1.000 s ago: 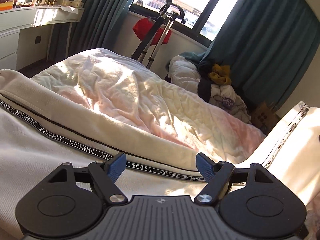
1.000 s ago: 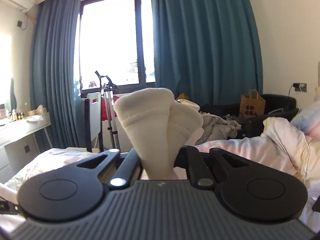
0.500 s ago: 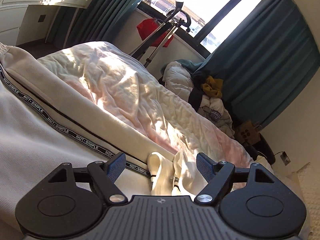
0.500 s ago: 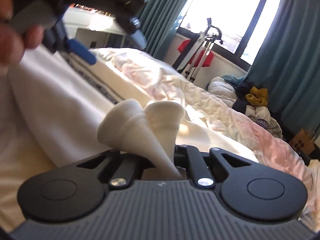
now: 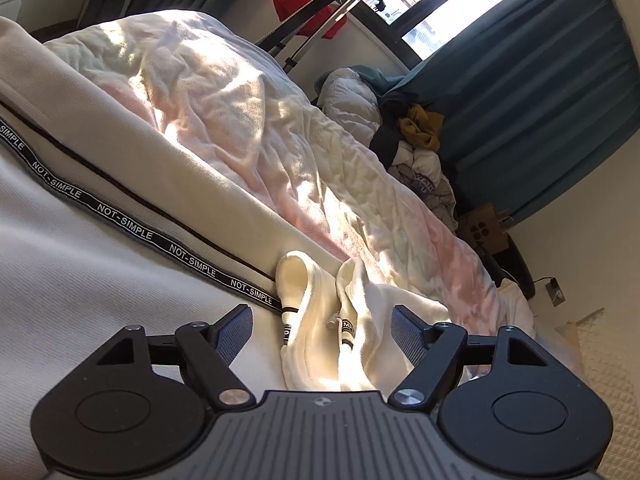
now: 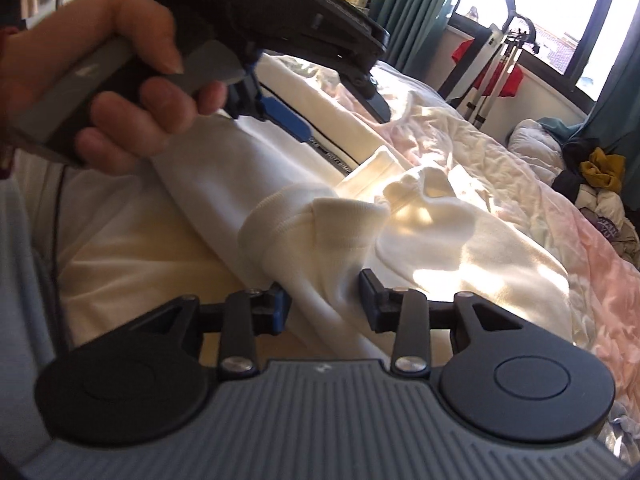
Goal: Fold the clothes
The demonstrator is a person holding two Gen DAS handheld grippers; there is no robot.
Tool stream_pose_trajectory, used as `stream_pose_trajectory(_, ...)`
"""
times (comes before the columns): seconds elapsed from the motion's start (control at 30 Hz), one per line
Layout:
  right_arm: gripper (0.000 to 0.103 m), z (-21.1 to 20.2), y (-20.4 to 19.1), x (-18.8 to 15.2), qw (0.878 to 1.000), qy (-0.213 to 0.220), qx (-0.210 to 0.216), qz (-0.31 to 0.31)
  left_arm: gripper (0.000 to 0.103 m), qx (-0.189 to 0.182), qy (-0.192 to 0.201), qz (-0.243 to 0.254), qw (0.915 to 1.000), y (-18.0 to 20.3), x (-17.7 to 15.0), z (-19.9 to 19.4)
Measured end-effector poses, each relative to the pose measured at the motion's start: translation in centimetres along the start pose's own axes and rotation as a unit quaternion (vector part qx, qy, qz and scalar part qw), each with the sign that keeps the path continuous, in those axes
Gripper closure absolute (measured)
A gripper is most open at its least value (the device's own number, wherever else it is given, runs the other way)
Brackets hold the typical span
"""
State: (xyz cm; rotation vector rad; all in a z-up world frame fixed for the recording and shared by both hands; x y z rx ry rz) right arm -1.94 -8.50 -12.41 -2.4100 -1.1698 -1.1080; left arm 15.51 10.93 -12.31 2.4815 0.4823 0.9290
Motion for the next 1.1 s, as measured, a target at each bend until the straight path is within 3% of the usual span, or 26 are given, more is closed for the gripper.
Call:
stream_pose_trajectory(0.13,0.063,-3.3,0.3,-0.3,0.996,0.072,0.025,0.036,0.028,0.005,-0.015,0.024,0.9996,1.2,0.4,2.2)
stream_pose_trajectory(0.23,0.063,-4.6,1.6,-0.1,0.993,0.112,0.002,0.046,0.035,0.024,-0.025,0.051,0.9981,2.1,0.7,4.3)
stream_pose_trajectory(0.37,0.063,-3.3,3.2,-0.4,0.991,0.104,0.028,0.08,0.046,0.051,-0.042,0.066,0.9956,2.4,1.4,7.5)
stream_pose_trajectory(0.47,0.063,-1.6,2.6,-0.8,0.996,0.079,0.022,0.035,0.054,0.05,-0.051,0.07,0.995,2.6,2.1,9.5)
stream_pose_trajectory(0.5,0.063,-1.2,2.5,-0.8,0.997,0.075,0.021,0.029,0.062,0.054,-0.051,0.08,0.994,2.8,2.4,9.9)
stream_pose_trajectory(0.53,0.063,-1.1,2.5,-0.8,0.996,0.076,0.022,0.036,0.077,0.058,-0.051,0.091,0.9929,3.0,2.6,10.4)
stream_pose_trajectory(0.63,0.063,-0.9,2.9,-0.5,0.994,0.09,0.026,0.064,0.088,0.044,-0.036,0.092,0.9942,3.6,3.4,10.3)
stream_pose_trajectory(0.77,0.063,-0.3,3.3,-0.3,0.992,0.111,0.008,0.056,0.089,0.025,-0.016,0.094,0.9951,4.4,4.4,10.3)
stream_pose_trajectory(0.9,0.063,1.4,3.9,-0.4,0.993,0.103,0.016,0.055,0.088,0.054,-0.03,0.104,0.9927,3.1,4.1,12.6)
stream_pose_trajectory(0.97,0.063,2.1,4.2,-0.5,0.993,0.102,0.018,0.052,0.087,0.043,-0.034,0.09,0.9945,2.5,4.1,12.9)
stream_pose_trajectory(1.07,0.067,2.3,4.3,-0.5,0.993,0.11,0.018,0.046,0.079,0.025,-0.038,0.072,0.9964,2.4,4.5,12.1)
stream_pose_trajectory(1.1,0.07,2.2,4.3,-0.5,0.992,0.114,0.014,0.043,0.068,0.022,-0.034,0.069,0.9968,2.5,4.6,11.7)
Point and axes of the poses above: each gripper's, at about its wrist camera, not at the fingertips, and z roughly the way its jaws point, y to its right, x to its top, the point moved 6 cm from there along z, roughly the way its jaws point, and after that the axes turned 12 degrees about x, right-handed, at the moved point
